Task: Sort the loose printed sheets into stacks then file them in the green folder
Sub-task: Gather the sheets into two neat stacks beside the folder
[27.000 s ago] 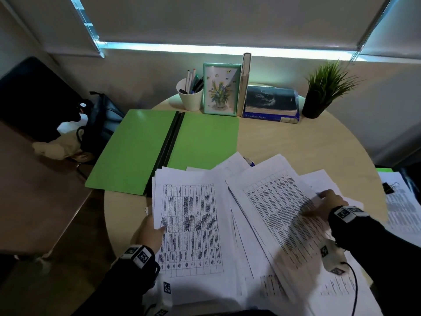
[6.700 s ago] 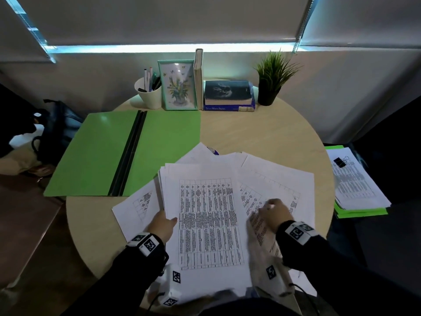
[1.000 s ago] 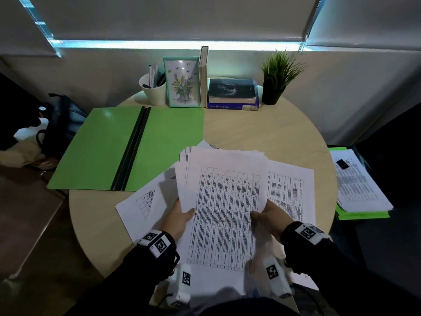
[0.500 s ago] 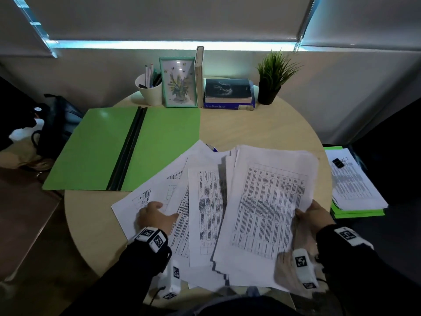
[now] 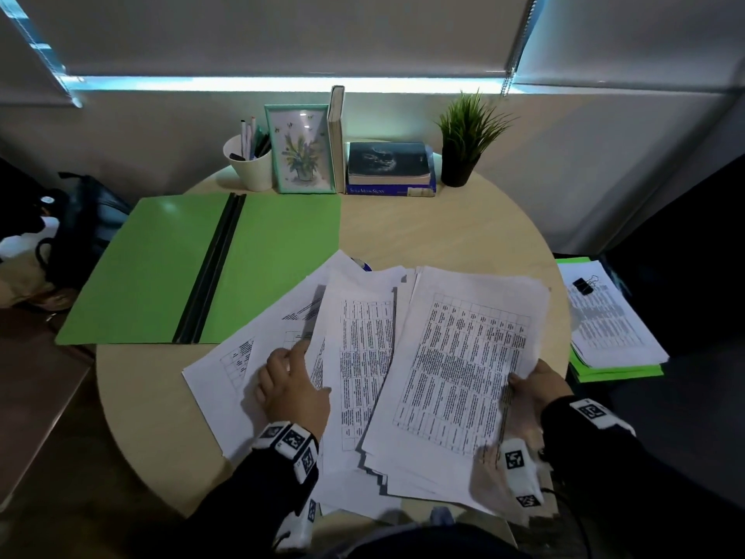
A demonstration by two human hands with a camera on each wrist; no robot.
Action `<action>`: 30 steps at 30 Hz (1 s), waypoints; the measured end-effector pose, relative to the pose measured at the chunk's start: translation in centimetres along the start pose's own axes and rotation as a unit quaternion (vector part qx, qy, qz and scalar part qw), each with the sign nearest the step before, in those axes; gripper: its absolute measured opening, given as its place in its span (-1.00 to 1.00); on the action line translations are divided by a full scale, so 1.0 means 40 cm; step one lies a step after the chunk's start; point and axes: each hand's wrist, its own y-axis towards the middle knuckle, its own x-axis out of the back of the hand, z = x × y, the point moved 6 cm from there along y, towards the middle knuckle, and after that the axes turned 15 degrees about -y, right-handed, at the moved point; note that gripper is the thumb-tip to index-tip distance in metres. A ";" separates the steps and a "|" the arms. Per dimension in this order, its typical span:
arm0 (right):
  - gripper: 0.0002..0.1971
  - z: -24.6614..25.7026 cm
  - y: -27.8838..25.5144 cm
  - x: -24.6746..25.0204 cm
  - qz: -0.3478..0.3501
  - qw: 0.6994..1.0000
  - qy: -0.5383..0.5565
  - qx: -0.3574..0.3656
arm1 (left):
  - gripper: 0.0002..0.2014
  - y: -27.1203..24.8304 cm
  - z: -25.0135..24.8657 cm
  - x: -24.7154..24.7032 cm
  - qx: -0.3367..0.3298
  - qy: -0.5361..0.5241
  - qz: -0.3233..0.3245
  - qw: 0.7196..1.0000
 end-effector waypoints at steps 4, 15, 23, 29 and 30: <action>-0.58 -0.025 0.039 -0.013 0.010 1.000 0.010 -0.002 | -0.37 -0.009 -0.005 -0.016 -0.078 0.038 0.006 0.996; -0.54 -0.009 0.007 0.000 0.023 0.999 -0.038 0.005 | -0.68 -0.002 0.058 -0.102 0.202 -0.175 0.226 0.937; -0.54 -0.025 0.034 0.003 0.030 0.999 -0.026 0.023 | -0.66 0.036 0.080 -0.065 0.173 -0.107 0.221 0.954; -0.59 -0.024 0.031 0.004 0.079 0.995 0.047 0.025 | -0.59 0.110 0.123 0.003 0.100 0.113 0.211 0.966; -0.59 -0.022 0.026 0.005 0.080 0.996 0.042 0.025 | -0.58 0.113 0.117 0.006 0.089 0.122 0.204 0.967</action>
